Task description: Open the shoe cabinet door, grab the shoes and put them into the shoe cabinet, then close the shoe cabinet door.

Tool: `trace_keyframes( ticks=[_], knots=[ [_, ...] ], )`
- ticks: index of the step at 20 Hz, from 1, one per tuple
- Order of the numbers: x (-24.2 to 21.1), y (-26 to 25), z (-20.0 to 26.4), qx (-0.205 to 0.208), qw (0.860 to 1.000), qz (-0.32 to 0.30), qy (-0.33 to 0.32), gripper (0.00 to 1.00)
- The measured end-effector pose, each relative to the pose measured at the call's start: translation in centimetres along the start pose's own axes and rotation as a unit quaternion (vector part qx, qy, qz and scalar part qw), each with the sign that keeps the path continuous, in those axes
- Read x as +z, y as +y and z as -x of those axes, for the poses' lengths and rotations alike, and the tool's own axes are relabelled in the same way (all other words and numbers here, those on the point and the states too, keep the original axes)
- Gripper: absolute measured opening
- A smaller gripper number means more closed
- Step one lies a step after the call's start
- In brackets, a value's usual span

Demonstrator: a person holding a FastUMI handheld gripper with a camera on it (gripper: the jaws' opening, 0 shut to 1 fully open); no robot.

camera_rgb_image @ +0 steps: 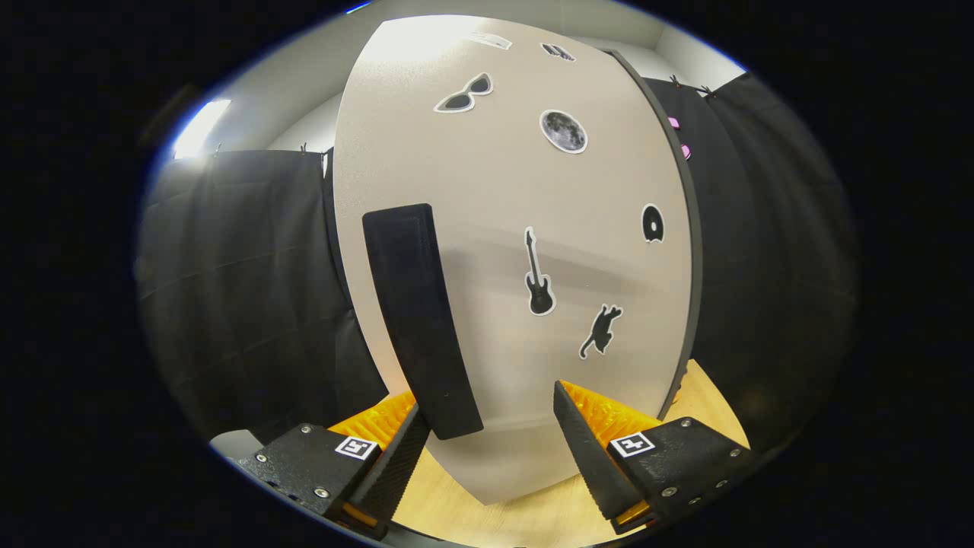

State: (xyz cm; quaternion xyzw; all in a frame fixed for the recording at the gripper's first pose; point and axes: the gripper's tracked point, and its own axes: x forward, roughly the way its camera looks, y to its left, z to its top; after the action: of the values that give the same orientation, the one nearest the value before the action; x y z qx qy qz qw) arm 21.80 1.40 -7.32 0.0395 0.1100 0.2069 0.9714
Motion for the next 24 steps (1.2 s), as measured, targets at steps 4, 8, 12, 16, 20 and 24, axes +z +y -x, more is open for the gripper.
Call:
trace_keyframes(
  ticks=[4, 8, 12, 16, 20, 24],
  knots=[
    [0.2, 0.4, -1.1, -0.001, 1.0, 0.012, -0.005, 0.96],
    [0.5, 0.7, -1.6, -0.003, 1.0, 0.024, -0.009, 0.96],
    [0.6, 1.1, -2.2, -0.007, 0.999, 0.03, -0.01, 0.96],
    [0.7, 1.4, -2.6, -0.015, 0.999, 0.032, -0.012, 0.96],
    [1.1, 1.6, -3.2, -0.02, 0.999, 0.034, -0.021, 0.96],
    [1.0, 1.4, -3.8, -0.042, 0.998, 0.049, -0.023, 0.96]
  ],
)
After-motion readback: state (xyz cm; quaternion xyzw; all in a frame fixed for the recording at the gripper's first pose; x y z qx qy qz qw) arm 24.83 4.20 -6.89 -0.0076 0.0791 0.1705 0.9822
